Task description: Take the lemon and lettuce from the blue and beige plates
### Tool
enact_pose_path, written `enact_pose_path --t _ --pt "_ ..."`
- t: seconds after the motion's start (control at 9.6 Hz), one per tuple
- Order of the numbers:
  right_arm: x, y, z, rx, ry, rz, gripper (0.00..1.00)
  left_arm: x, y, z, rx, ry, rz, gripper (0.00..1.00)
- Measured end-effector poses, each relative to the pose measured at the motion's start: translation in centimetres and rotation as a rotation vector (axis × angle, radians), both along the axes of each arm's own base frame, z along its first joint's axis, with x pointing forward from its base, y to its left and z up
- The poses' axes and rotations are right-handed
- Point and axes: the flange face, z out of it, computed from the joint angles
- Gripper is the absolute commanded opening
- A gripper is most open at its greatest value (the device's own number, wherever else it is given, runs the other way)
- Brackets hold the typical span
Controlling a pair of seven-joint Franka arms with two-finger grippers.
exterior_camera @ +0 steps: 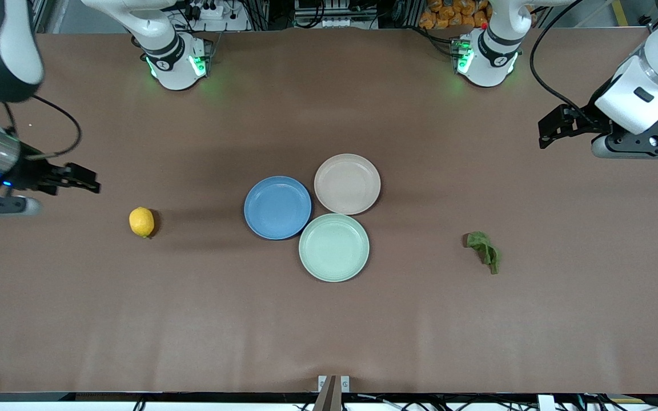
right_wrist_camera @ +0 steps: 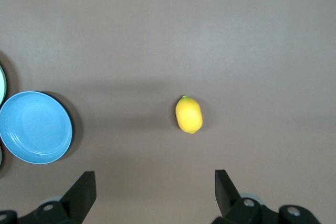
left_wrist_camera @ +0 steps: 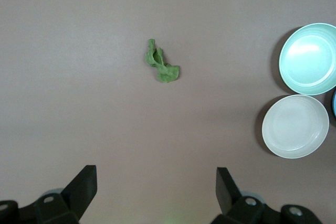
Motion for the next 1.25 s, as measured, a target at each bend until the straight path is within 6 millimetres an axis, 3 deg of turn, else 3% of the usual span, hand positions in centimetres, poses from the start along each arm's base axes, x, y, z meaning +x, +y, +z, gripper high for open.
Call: enact_pose_path --t 0.62,0.94,1.25 --pt "-1.2 -1.5 7.1 -0.026 -0.013 -0.018 1.0 0.0 0.0 0.0 -0.001 -0.001 -0.029 1.0" --pt "-2.6 -2.5 7.9 -0.024 -0.008 -0.037 1.0 0.0 0.0 0.1 -0.001 -0.002 -0.031 1.0" --pt "-3.9 -2.1 7.9 -0.022 -0.002 -0.033 1.0 0.0 0.0 0.1 -0.001 -0.002 -0.05 1.0"
